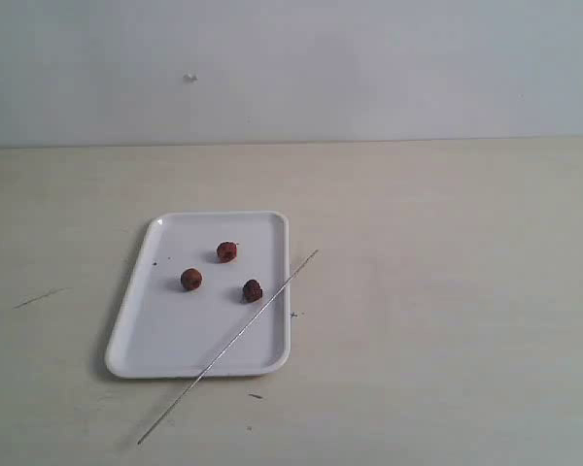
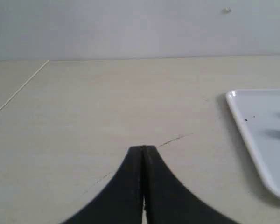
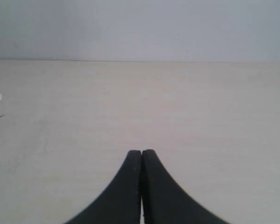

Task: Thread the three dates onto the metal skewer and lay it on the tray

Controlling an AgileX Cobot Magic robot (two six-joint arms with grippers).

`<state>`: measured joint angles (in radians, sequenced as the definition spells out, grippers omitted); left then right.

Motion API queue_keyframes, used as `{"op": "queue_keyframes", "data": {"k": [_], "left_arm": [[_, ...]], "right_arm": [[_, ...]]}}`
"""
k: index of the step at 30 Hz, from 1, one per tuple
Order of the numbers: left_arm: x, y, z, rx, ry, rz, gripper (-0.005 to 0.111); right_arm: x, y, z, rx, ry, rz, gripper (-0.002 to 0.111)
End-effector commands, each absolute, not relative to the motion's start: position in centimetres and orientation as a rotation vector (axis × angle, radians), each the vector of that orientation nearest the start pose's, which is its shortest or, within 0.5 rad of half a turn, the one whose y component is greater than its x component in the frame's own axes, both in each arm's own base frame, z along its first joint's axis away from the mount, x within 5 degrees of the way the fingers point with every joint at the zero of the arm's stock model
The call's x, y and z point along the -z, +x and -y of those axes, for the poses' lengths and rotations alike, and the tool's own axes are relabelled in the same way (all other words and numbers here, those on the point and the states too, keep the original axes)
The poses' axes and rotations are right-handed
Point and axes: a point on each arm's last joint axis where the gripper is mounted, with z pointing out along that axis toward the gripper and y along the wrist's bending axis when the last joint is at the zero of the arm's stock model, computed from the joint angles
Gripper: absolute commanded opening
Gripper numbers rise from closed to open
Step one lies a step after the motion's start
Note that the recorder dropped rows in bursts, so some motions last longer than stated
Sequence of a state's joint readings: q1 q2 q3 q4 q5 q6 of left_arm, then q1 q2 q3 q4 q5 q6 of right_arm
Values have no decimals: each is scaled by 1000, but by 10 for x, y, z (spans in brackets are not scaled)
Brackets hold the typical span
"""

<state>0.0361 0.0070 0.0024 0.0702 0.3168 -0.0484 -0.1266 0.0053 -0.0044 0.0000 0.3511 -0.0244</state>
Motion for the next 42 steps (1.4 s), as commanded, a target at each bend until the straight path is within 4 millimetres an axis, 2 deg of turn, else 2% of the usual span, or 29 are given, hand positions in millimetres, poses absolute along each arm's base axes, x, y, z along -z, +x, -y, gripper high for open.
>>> {"op": "queue_keyframes", "data": {"k": [1, 12, 14, 15, 17, 23, 25, 26, 27, 28, 29, 30, 32, 37, 39, 42], "left_arm": [[-185, 54, -4, -59, -34, -1796, 0], [-187, 54, -4, -78, -9, -1776, 0], [-195, 56, -3, -18, -52, -1684, 0], [-204, 56, -1, 181, -225, -1576, 0], [-211, 56, -1, 328, -354, -1479, 0], [-233, 52, -8, 547, -530, -1163, 0], [-251, 43, -14, 645, -565, -907, 0], [-262, 39, -15, 629, -538, -868, 0], [-287, 40, -14, 547, -494, -912, 0], [-300, 46, -13, 493, -475, -988, 0], [-321, 67, -8, 419, -429, -1183, 0], [-331, 80, -6, 389, -402, -1296, 0], [-351, 137, 3, 288, -251, -1755, 0], [-351, 204, 14, 273, -19, -2280, 0], [-346, 224, 26, 306, 142, -2441, 0], [-332, 242, 56, 340, 436, -2583, 0]], "right_arm": [[-182, 53, 7, 112, 99, -1823, 0], [-182, 53, 7, 112, 99, -1823, 0], [-182, 53, 7, 112, 99, -1823, 0], [-182, 53, 7, 112, 99, -1823, 0], [-182, 53, 7, 112, 99, -1823, 0], [-182, 53, 7, 112, 99, -1823, 0], [-182, 53, 7, 112, 99, -1823, 0], [-182, 53, 7, 112, 99, -1823, 0], [-182, 53, 7, 112, 99, -1823, 0], [-182, 53, 7, 112, 99, -1823, 0], [-182, 53, 7, 112, 99, -1823, 0], [-182, 53, 7, 112, 99, -1823, 0], [-182, 53, 7, 112, 99, -1823, 0], [-182, 53, 7, 112, 99, -1823, 0], [-182, 53, 7, 112, 99, -1823, 0], [-182, 53, 7, 112, 99, -1823, 0]]}}
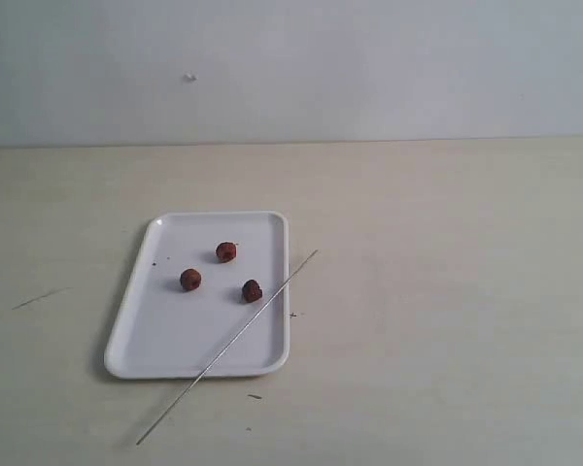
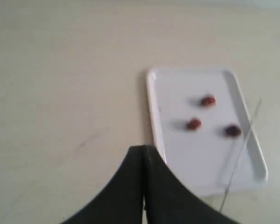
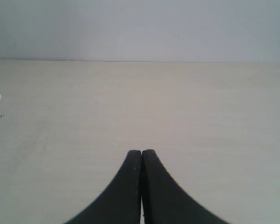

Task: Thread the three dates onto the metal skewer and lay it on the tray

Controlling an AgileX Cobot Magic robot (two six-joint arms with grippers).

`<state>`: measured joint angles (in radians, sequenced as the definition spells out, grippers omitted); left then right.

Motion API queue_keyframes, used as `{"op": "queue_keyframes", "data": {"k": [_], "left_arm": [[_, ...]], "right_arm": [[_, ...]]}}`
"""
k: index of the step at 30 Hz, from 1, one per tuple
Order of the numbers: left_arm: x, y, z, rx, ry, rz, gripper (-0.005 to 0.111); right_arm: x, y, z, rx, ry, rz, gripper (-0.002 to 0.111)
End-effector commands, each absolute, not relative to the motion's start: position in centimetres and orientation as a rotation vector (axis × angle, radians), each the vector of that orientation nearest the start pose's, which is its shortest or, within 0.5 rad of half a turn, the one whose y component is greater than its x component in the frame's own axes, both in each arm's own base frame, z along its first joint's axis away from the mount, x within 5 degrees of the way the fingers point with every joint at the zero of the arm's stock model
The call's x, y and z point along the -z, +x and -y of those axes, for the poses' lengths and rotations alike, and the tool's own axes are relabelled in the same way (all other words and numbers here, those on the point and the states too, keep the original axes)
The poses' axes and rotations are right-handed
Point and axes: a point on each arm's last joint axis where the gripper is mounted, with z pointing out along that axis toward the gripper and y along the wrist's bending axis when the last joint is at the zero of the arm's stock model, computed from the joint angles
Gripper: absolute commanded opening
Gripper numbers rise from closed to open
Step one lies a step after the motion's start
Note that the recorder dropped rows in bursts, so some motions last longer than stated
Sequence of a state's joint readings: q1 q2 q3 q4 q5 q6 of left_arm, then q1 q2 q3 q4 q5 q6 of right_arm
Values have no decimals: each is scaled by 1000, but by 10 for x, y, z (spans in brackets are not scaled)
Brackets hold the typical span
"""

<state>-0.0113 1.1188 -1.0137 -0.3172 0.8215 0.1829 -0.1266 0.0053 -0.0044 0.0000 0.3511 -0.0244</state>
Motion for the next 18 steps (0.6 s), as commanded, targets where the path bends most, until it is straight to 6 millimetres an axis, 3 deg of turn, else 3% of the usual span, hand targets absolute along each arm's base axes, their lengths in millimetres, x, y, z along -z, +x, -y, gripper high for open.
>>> {"op": "queue_keyframes", "data": {"k": [1, 7, 13, 15, 18], "left_arm": [[-321, 249, 76, 329, 576, -2609, 0], [-277, 264, 138, 306, 891, -2666, 0], [-232, 286, 189, 297, 1013, -2734, 0], [-221, 295, 204, 289, 1047, -2773, 6], [-209, 305, 222, 292, 1042, -2823, 23]], "right_arm": [[-182, 53, 7, 112, 99, -1823, 0], [-182, 53, 7, 112, 99, -1823, 0], [-182, 53, 7, 112, 99, -1823, 0], [-182, 53, 7, 112, 99, -1823, 0], [-182, 53, 7, 112, 99, -1823, 0]]}}
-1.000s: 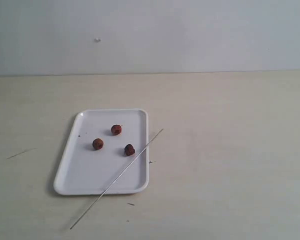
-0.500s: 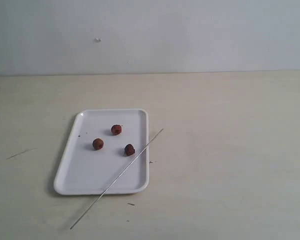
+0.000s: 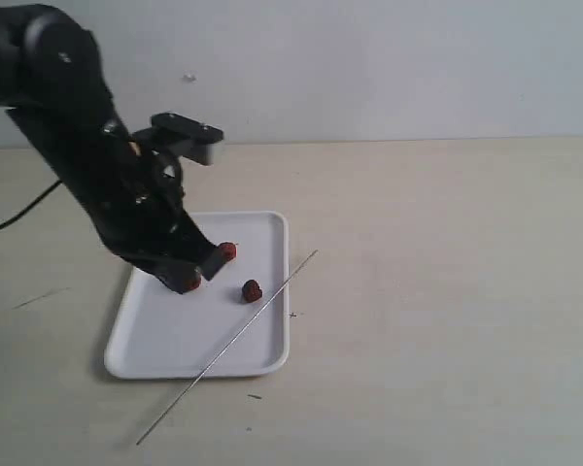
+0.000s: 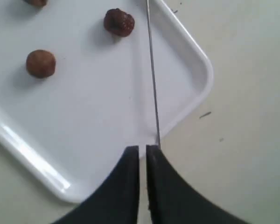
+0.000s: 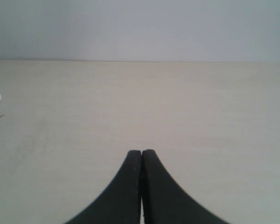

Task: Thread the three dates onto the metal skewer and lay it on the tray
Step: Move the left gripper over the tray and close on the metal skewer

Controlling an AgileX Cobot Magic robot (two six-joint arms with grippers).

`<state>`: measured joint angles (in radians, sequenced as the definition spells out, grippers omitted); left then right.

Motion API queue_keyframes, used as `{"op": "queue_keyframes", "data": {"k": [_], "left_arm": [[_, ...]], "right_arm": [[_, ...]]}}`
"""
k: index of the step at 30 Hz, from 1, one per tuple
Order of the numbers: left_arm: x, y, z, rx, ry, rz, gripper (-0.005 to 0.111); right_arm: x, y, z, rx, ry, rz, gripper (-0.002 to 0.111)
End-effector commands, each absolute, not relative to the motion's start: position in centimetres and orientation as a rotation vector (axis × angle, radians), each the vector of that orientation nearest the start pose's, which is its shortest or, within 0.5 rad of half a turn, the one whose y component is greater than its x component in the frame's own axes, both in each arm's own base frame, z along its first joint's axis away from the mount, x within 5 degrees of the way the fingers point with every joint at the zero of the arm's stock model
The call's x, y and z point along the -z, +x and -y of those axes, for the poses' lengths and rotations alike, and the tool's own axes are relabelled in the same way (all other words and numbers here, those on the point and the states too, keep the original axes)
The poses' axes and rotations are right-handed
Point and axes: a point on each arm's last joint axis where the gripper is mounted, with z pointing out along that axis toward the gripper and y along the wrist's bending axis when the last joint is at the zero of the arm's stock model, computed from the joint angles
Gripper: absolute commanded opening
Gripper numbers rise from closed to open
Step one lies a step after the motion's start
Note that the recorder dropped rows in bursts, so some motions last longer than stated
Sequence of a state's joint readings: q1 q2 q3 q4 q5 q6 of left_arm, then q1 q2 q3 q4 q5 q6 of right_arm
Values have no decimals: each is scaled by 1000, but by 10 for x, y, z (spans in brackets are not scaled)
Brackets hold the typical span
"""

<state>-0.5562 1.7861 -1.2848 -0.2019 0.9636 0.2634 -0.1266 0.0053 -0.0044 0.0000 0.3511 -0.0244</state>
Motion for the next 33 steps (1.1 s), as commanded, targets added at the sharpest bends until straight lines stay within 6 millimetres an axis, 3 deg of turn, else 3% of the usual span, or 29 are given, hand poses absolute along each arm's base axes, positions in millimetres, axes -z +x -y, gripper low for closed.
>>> {"op": "queue_keyframes", "data": {"k": [1, 4, 11, 23, 33], "left_arm": [[-206, 308, 229, 290, 1048, -2833, 27], [-199, 314, 244, 253, 1043, -2843, 35], [-179, 313, 258, -32, 1017, -2874, 35], [-168, 312, 267, 29, 950, -2897, 35], [-145, 299, 259, 43, 981, -2942, 35]], "right_arm": [[-182, 53, 7, 112, 99, -1823, 0], [-182, 53, 7, 112, 99, -1823, 0], [-182, 53, 7, 112, 99, -1823, 0], [-182, 53, 7, 112, 99, -1823, 0], [-182, 53, 7, 112, 99, -1823, 0]]}}
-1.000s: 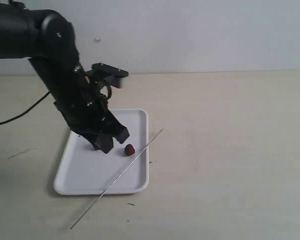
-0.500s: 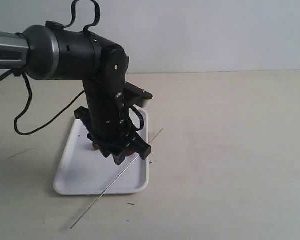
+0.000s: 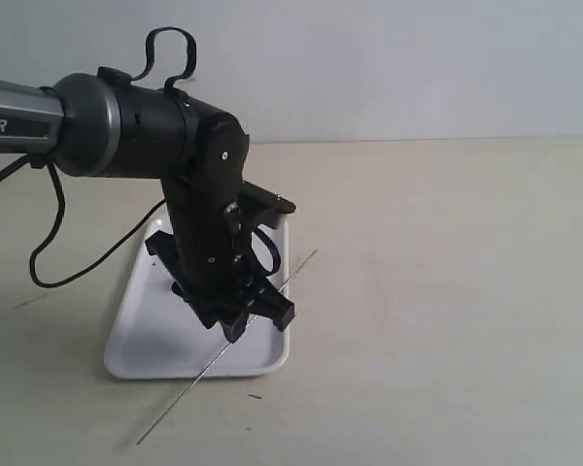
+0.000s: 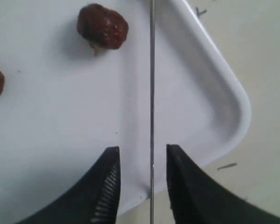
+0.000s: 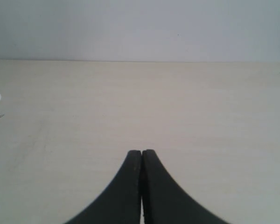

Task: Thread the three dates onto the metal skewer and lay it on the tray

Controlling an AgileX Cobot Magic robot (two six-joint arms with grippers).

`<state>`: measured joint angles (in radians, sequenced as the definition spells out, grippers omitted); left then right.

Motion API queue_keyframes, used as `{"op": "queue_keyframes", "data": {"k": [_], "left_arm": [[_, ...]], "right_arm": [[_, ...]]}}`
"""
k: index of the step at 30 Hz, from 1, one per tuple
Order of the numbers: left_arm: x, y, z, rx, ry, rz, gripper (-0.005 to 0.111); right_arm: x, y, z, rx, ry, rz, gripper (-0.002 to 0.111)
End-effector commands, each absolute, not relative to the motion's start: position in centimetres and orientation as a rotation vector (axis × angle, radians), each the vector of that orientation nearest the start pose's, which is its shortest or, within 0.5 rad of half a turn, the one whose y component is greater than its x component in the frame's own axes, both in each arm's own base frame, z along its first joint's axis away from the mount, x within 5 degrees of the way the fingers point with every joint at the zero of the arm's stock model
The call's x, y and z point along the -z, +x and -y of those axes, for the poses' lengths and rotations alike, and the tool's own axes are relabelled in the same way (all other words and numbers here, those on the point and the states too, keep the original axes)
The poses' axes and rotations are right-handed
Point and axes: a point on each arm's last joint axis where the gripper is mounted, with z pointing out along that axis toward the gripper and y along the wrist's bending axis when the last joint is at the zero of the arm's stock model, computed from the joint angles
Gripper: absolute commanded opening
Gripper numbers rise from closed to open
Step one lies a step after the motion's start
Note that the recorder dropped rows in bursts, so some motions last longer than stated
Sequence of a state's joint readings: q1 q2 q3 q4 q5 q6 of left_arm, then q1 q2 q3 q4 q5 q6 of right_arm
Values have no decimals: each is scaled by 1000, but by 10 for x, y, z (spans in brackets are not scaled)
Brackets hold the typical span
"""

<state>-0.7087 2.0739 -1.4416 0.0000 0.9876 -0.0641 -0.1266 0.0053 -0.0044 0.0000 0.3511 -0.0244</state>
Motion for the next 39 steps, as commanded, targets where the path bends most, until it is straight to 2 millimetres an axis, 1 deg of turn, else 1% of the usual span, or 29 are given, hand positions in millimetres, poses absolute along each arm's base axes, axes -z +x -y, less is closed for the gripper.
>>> {"op": "queue_keyframes", "data": {"k": [1, 12, 21, 29, 39], "left_arm": [[-144, 300, 260, 48, 979, -2935, 35], [-144, 299, 261, 74, 963, -2942, 35], [-144, 301, 262, 80, 960, -2917, 35], [-136, 298, 257, 53, 976, -2919, 35], [-136, 299, 258, 61, 971, -2905, 35]], "right_arm": [[-182, 53, 7, 112, 99, -1823, 0], [-182, 53, 7, 112, 99, -1823, 0], [-182, 53, 7, 112, 99, -1823, 0], [-182, 53, 7, 112, 99, -1823, 0], [-182, 53, 7, 112, 99, -1823, 0]]}}
